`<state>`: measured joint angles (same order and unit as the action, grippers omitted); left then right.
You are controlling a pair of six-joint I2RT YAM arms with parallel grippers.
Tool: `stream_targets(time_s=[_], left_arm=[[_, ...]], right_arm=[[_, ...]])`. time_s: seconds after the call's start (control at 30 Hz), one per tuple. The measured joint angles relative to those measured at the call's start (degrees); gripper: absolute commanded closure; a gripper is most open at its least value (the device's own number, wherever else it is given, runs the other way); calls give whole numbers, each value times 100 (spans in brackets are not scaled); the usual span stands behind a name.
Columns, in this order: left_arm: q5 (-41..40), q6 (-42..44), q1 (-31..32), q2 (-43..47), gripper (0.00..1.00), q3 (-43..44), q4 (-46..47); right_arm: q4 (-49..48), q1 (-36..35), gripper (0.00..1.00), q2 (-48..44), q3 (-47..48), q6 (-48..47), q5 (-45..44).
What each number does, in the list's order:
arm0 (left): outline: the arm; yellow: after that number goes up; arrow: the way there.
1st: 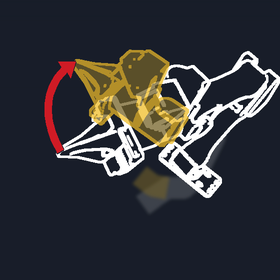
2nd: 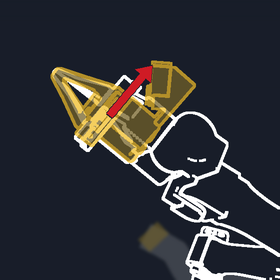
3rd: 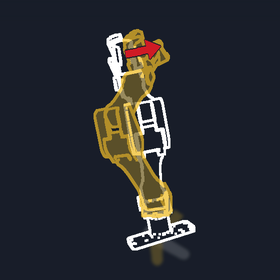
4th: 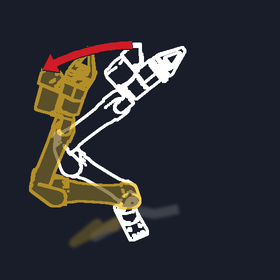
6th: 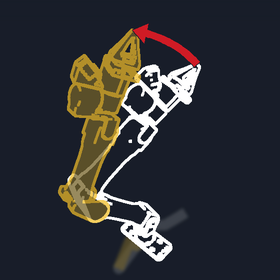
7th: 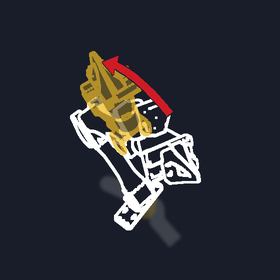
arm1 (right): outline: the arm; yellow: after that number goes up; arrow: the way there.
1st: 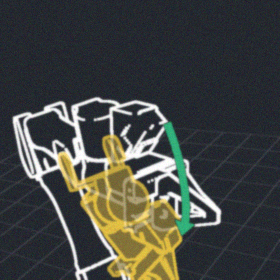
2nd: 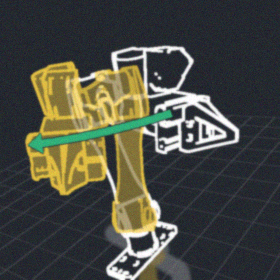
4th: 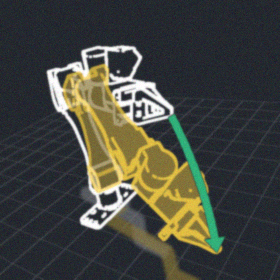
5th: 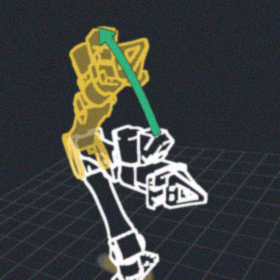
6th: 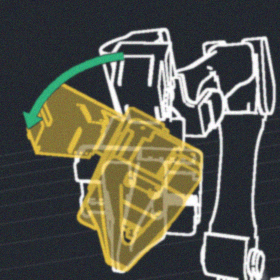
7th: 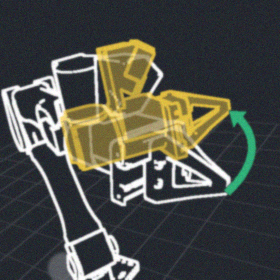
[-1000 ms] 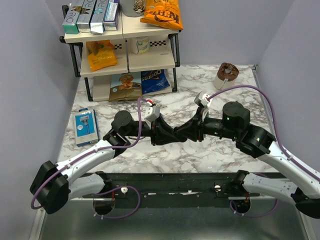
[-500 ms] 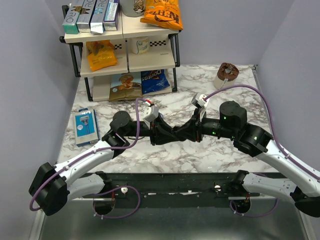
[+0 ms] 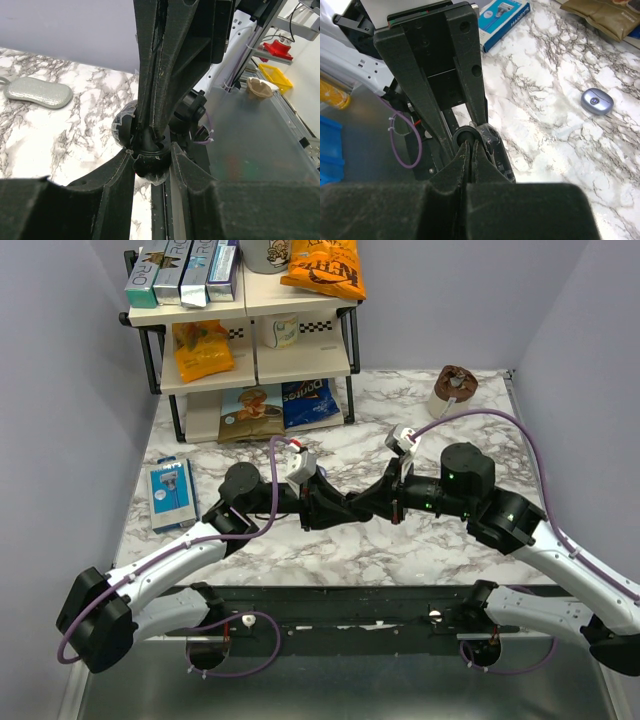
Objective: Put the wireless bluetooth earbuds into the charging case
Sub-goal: Place the earbud in the charging case.
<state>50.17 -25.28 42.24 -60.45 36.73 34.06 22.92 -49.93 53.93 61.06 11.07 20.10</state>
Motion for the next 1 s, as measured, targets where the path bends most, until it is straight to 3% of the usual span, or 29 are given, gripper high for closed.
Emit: stream_targets(time_s=[0.83,0.93,1.0], left_arm=[[-363,-46,63,35,100,-118,267],[-387,-44,63,35,100,-118,267],[-402,-37,66,35,100,-118,267]], right_arm=[[-1224,0,99,-680,-1001,723,-369],[-1235,0,88,-660,-999,656,-321],[-1220,0,74,-645,-970,597,-315]])
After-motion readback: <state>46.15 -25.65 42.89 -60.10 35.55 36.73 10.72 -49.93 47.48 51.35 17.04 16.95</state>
